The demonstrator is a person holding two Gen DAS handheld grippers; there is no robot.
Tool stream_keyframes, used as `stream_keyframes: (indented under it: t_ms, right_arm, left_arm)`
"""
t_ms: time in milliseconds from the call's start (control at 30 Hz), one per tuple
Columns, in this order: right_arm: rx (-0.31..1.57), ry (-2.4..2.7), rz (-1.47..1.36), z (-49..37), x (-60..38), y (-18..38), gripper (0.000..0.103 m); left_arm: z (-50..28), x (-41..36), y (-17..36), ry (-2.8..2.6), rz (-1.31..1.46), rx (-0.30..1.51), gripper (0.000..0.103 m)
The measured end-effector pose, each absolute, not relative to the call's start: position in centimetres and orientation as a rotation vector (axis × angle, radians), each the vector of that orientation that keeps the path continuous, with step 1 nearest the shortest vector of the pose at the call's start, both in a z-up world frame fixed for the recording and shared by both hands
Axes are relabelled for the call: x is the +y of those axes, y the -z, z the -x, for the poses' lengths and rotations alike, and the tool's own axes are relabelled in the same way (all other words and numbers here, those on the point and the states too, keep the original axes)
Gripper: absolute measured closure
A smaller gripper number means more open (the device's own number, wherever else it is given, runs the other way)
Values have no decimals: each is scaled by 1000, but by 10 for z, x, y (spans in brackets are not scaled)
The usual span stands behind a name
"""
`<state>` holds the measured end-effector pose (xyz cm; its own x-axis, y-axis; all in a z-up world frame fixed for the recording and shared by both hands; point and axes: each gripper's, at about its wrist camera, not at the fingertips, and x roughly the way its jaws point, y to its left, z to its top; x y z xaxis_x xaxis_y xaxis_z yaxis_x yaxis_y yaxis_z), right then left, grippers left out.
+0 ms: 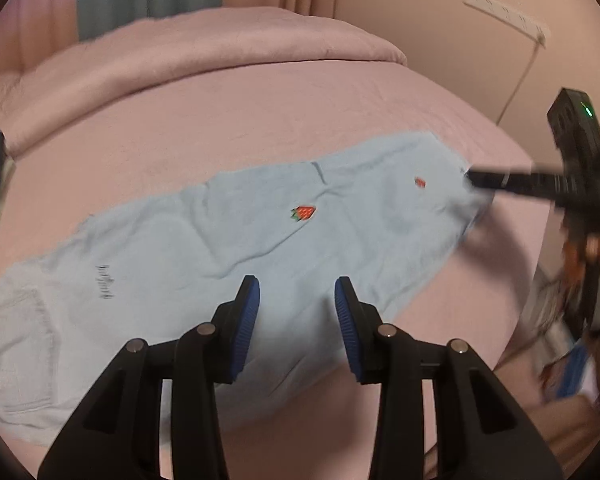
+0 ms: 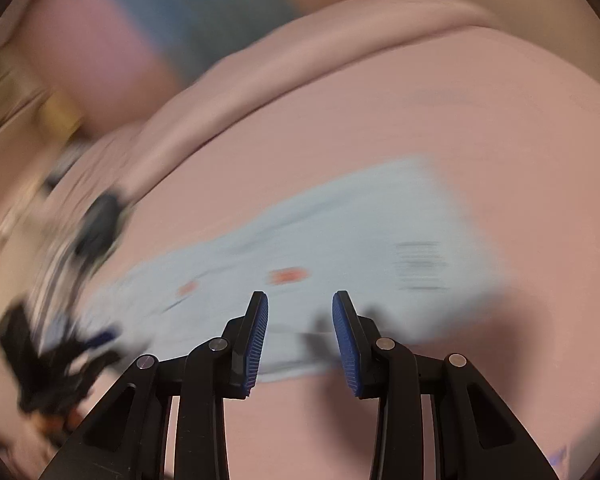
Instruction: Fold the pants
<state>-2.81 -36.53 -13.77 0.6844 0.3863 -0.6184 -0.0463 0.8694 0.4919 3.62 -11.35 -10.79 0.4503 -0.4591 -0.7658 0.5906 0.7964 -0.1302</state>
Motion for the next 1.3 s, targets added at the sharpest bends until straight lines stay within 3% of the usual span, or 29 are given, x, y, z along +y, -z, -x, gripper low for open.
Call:
stream_keyframes:
  t_ms: [200,333,567,633,800,867,967,1300]
  right_arm:
    - [927,-377,-196,7,-278,166,71]
    - [984,-433,-116,25,-270,182,71]
    - [954,-444,-168,16,-267,161,71]
    - [937,-483,-190,10,-256,162,71]
    - [1041,-500,-83,-4,-226,191,71]
    - [1086,-535,-56,-6,-220,185,63]
    - [1101,-593,-90,-12,-215,171,63]
    - [992,-709,-263,-127,-145,141,63]
  left_arm:
    - [-34,-124,149,652,-221,1025,66]
    - [-13,-110,152,694,-245,994,62]
    - [-23,-91,126,678,-192,937,60]
    - [-33,-84,121,639,-168,908,54]
    - [-58,-46,157,411,-169,1011,57]
    - [-48,-30,154,452,-103,993,56]
    - [-36,-16,149,465,-100,995,56]
    - [-59,50,123,253,31,851,54]
